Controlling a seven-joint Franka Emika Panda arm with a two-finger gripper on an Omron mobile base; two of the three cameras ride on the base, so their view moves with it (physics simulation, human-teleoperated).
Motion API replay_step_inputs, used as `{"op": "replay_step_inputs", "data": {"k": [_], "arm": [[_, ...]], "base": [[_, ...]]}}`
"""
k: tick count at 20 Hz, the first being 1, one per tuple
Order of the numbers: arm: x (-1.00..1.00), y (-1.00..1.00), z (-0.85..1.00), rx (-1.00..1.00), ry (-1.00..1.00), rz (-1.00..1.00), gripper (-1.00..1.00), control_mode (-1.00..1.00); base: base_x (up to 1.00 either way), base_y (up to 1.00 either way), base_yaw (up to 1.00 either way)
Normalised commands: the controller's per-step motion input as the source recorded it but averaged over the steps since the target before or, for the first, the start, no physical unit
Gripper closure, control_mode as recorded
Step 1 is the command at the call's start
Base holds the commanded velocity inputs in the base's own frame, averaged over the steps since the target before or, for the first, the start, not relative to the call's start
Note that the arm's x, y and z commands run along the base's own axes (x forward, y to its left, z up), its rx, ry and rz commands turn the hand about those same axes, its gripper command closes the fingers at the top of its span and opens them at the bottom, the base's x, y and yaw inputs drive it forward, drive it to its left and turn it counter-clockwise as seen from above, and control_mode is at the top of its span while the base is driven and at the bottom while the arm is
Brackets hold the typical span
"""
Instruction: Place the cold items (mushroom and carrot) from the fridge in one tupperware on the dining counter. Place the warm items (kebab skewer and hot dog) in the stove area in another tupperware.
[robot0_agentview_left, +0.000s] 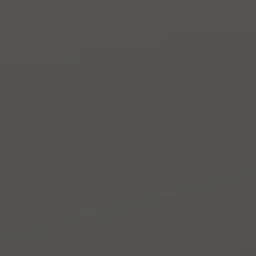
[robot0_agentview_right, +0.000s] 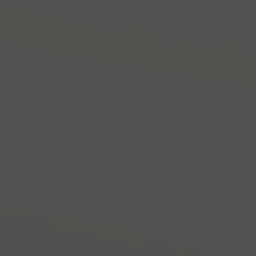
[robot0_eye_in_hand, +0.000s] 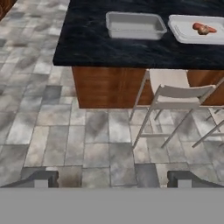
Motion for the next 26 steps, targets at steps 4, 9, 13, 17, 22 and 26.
{"op": "replay_step_inputs", "data": {"k": [4, 9, 13, 17, 22, 26], "arm": [[0.00, 0.00, 0.00, 0.00, 0.00, 0.00, -1.00, 1.00], [0.00, 0.00, 0.00, 0.00, 0.00, 0.00, -1.00, 1.00], [0.00, 0.00, 0.00, 0.00, 0.00, 0.00, -1.00, 1.00], [0.00, 0.00, 0.00, 0.00, 0.00, 0.00, -1.00, 1.00], [0.00, 0.00, 0.00, 0.00, 0.00, 0.00, -1.00, 1.00], [0.00, 0.00, 0.00, 0.00, 0.00, 0.00, -1.00, 1.00]], "base": [[0.00, 1.00, -0.37], [0.02, 1.00, -0.41], [0.27, 1.00, -0.48], [0.53, 1.00, -0.41], [0.66, 1.00, -0.31], [0.62, 1.00, -0.33]]}}
